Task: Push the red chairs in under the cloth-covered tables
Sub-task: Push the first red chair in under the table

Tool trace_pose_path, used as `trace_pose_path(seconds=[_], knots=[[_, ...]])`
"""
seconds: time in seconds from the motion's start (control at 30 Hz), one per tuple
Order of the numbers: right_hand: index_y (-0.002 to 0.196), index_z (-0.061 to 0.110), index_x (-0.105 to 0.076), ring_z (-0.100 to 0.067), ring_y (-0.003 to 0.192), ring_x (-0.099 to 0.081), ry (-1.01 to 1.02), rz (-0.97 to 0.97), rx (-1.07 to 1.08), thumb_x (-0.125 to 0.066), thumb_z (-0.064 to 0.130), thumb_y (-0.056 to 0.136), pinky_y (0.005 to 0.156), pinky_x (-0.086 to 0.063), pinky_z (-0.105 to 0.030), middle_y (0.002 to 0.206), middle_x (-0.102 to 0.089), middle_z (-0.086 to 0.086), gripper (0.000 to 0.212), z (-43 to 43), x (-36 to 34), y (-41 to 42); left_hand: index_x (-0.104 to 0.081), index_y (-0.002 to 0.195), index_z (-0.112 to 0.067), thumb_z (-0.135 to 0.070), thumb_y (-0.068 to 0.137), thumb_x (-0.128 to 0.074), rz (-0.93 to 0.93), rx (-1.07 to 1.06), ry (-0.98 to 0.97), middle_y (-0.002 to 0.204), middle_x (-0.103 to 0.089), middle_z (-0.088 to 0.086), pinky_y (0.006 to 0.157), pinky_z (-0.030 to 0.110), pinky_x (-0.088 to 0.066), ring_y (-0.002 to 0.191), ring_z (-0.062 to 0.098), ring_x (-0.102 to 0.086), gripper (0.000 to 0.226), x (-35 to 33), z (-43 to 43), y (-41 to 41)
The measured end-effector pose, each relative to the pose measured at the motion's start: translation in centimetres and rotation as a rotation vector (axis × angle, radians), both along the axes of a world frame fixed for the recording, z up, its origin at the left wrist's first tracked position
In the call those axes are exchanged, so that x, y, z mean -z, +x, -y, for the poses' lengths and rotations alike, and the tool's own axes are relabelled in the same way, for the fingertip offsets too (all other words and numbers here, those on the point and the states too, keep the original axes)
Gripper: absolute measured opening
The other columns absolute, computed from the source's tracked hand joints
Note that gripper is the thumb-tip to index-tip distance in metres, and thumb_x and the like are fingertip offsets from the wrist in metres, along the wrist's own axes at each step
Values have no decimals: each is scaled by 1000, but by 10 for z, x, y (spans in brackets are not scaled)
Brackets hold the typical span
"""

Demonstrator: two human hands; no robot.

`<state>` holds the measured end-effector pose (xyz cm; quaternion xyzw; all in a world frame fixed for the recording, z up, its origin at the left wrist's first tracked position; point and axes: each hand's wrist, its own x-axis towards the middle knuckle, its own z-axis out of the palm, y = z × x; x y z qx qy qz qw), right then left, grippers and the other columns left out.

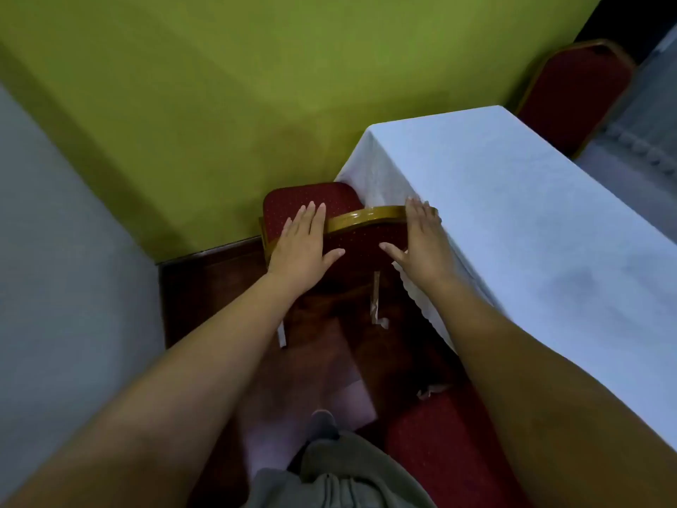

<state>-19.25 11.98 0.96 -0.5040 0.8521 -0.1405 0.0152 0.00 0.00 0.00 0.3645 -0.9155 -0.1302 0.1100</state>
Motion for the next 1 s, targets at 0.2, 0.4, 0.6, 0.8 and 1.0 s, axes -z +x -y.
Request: trace_pose_path(seconds=[0.2,0.4,0.6,0.8,1.0], knots=[[154,11,-5,-22,149,-4,34,4,-40,-63,58,82,121,-10,-39,162,-8,-7,104,22,4,-36,-5,154,-10,-59,90,-48,35,-11,44,162,-8,10,121,40,-3,150,22,-3,91,5,22,-29],[154,14,-12,-22,149,-11,27,45,-94,-65,57,81,120,-14,-42,161,-17,-6,99,38,8,-50,-20,152,-12,-58,88,-50,-6,45,30,159,-22,6,122,39,-8,149,22,-13,84,7,34,-31],[144,17,-40,-28,130,-44,-25,76,-85,-72,51,78,106,-35,-38,141,-50,-8,81,36,4,-48,-21,152,-11,-53,90,-51,-17,79,-31,157,-28,6,121,37,-11,148,24,-16,81,9,32,-27],[140,15,-47,-29,124,-51,-53,26,-59,-74,52,76,102,-37,-36,135,-57,-9,79,31,1,-28,-17,153,-13,-51,91,-51,-3,87,-39,159,-23,3,121,37,-8,149,24,-10,80,8,33,-12],[133,14,-52,-30,112,-58,-132,-28,-20,-73,53,75,95,-45,-43,122,-63,-9,73,13,12,30,-16,153,-13,-49,92,-50,46,135,-64,160,-21,2,121,37,-7,149,24,-8,79,5,34,34]])
